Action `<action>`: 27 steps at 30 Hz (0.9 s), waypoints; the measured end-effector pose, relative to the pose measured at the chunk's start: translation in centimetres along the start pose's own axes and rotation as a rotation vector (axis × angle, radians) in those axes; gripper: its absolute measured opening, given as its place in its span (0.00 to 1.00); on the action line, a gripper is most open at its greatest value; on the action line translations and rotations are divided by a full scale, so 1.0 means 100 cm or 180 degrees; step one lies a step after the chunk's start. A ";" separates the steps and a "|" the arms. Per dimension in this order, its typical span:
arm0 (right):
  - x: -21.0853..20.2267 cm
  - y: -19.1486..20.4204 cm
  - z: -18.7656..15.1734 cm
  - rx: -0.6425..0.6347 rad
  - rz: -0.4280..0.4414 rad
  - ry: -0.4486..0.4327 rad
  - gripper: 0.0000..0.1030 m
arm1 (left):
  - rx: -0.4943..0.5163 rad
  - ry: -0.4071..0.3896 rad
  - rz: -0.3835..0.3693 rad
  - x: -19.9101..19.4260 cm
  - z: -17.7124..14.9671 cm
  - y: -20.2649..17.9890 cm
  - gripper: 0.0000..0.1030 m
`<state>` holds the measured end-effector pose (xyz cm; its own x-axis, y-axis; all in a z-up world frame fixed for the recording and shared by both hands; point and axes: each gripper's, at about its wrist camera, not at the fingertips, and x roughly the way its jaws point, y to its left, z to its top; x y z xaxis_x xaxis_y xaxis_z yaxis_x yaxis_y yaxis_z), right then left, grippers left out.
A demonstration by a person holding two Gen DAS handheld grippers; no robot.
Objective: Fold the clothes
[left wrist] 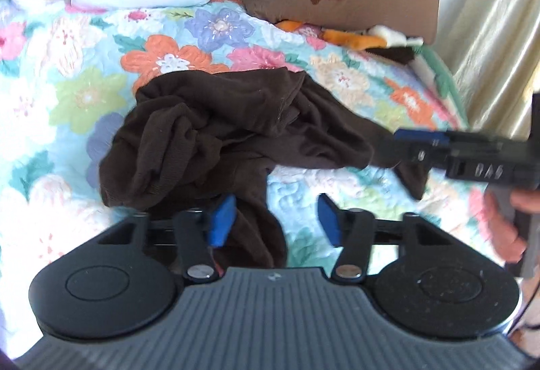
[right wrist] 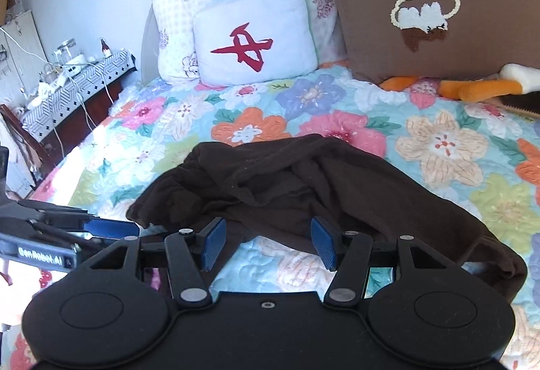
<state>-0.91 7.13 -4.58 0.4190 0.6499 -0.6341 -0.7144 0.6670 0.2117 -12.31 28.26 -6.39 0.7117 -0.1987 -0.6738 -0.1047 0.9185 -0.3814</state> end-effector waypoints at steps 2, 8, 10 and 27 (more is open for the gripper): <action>-0.003 -0.002 0.000 -0.0018 0.0004 -0.0003 0.58 | -0.0112 0.0015 -0.0026 0.000 0.001 0.006 0.23; 0.010 -0.024 -0.006 0.0217 -0.0154 -0.0078 0.03 | -0.0405 0.0164 0.0054 0.021 -0.004 0.024 0.13; 0.024 -0.025 -0.016 0.0075 -0.0291 0.0041 0.07 | -0.0173 0.0159 0.0247 0.032 -0.005 0.015 0.14; 0.055 -0.031 -0.051 -0.0545 -0.0926 -0.0006 0.46 | 0.0604 0.0447 0.0966 0.117 0.002 -0.007 0.23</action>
<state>0.73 6.80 -12.57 0.6202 0.4421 -0.6480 -0.6484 0.7538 -0.1062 -3.76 25.42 -13.86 0.5646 0.0592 -0.8232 -0.1562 0.9871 -0.0361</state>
